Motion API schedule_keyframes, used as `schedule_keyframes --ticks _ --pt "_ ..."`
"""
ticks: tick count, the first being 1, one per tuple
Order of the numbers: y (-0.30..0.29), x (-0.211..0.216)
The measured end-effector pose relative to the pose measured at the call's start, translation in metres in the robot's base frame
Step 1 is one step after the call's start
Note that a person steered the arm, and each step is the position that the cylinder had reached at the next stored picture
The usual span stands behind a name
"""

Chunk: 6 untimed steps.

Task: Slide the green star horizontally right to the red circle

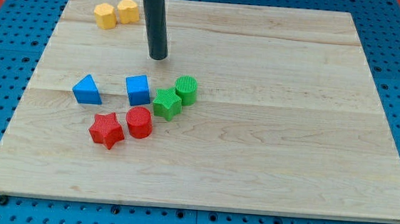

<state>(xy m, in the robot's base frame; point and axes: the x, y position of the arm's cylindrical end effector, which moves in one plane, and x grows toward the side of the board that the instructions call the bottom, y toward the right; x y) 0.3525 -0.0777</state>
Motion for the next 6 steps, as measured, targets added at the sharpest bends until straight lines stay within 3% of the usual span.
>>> schedule_keyframes --ticks 2,5,6 --pt "0.014 0.01" --pt "0.012 0.1" --pt "0.041 0.105"
